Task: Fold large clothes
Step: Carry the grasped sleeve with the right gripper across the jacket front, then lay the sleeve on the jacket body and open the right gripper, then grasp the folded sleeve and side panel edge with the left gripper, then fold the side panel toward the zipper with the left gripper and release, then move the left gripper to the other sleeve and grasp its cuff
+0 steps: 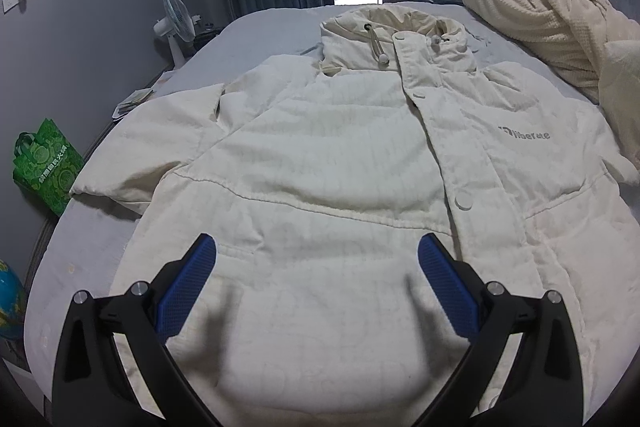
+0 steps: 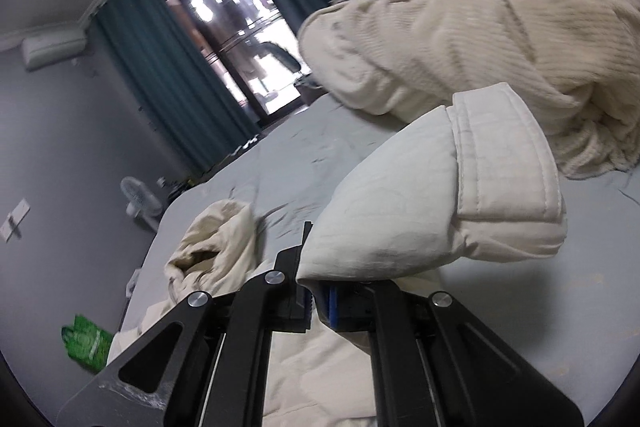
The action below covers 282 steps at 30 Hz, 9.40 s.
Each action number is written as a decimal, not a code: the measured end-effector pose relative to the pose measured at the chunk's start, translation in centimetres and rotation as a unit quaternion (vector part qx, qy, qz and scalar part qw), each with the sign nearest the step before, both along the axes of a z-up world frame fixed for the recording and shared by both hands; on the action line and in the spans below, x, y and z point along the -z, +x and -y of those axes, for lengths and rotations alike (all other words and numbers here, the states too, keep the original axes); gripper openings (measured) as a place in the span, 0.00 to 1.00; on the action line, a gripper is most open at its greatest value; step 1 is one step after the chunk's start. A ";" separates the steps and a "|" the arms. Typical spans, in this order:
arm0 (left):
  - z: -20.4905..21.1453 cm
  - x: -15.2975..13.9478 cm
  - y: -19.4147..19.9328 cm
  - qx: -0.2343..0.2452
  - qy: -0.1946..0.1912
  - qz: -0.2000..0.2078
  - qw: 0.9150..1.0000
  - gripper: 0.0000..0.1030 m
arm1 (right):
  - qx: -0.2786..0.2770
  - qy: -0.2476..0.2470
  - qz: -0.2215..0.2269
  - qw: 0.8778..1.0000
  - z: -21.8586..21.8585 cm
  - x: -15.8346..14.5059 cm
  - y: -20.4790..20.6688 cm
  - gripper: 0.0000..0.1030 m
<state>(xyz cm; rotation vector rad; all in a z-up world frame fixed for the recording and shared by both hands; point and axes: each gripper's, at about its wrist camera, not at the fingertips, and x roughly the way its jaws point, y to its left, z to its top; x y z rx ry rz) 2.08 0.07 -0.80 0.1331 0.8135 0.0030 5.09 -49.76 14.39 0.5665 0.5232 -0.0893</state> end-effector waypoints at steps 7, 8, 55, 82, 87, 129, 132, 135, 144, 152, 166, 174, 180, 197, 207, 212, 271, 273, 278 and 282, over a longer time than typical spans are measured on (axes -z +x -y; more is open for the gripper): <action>-0.2 -0.3 0.0 -0.001 -0.002 0.003 1.000 0.94 | -0.068 -0.028 0.009 0.997 -6.6 -1.0 0.4 0.05; -0.2 -0.3 0.0 -0.001 -0.002 0.003 1.000 0.94 | -0.076 -0.031 0.009 0.997 -7.2 -1.1 0.4 0.05; -1.0 -0.5 0.3 -0.013 -0.013 0.003 1.000 0.94 | -0.263 -0.084 -0.094 0.956 -26.1 7.8 0.0 0.67; 5.9 -3.8 -0.9 0.060 -0.018 0.027 0.998 0.94 | -0.066 -0.051 -0.166 0.982 -10.0 9.4 -1.2 0.82; 11.0 -5.2 -0.1 0.108 0.014 0.040 0.993 0.94 | -0.059 -0.019 -0.154 0.986 -9.1 9.3 -1.5 0.86; 4.9 -1.1 9.8 0.067 -0.135 -0.041 0.988 0.23 | -0.140 -0.122 -0.274 0.944 -13.5 14.2 0.8 0.87; 2.9 -0.3 9.6 0.043 -0.153 -0.045 0.986 0.23 | -0.143 -0.123 -0.275 0.943 -13.6 14.3 0.8 0.89; 0.9 0.4 9.9 0.022 -0.171 -0.052 0.984 0.24 | -0.147 -0.121 -0.274 0.943 -13.9 14.3 0.8 0.89; -1.7 1.6 10.0 0.016 -0.222 -0.077 0.972 0.25 | -0.146 -0.103 -0.255 0.950 -13.8 13.7 0.9 0.92; -1.4 1.2 9.0 0.039 -0.187 -0.088 0.978 0.32 | -0.106 -0.096 -0.249 0.958 -12.3 13.3 0.8 0.92; -3.1 -0.8 5.3 0.027 -0.013 -0.020 0.999 0.81 | -0.098 -0.102 -0.235 0.962 -12.0 13.0 1.0 0.93; -4.8 -3.5 3.1 0.017 0.016 0.046 0.999 0.87 | -0.096 -0.123 -0.201 0.967 -12.8 11.9 0.6 0.94; -6.9 -5.0 2.6 0.000 0.014 0.082 0.997 0.87 | -0.096 -0.124 -0.195 0.968 -12.9 11.8 0.5 0.94; -11.6 -5.4 3.9 -0.014 -0.012 0.093 0.995 0.87 | -0.097 -0.120 -0.185 0.971 -13.1 11.4 0.2 0.94; -15.0 -4.9 5.3 -0.050 -0.029 0.076 0.995 0.87 | -0.102 -0.121 -0.180 0.971 -13.5 11.3 0.0 0.94; -15.5 -4.7 5.7 -0.055 -0.027 0.070 0.996 0.87 | -0.103 -0.120 -0.180 0.971 -13.5 11.2 0.1 0.94; -41.5 5.7 11.5 -0.257 -0.417 0.048 0.871 0.40 | -0.113 -0.141 -0.180 0.967 -14.4 10.8 0.3 0.94; -41.8 5.7 11.8 -0.260 -0.416 0.053 0.870 0.38 | -0.114 -0.145 -0.181 0.966 -14.5 10.9 0.4 0.94; -41.7 4.8 12.3 -0.248 -0.407 0.065 0.877 0.19 | -0.116 -0.147 -0.181 0.965 -14.7 10.9 0.6 0.94; -41.2 2.8 11.8 -0.232 -0.400 0.090 0.882 0.14 | -0.116 -0.147 -0.180 0.966 -14.8 10.9 0.7 0.94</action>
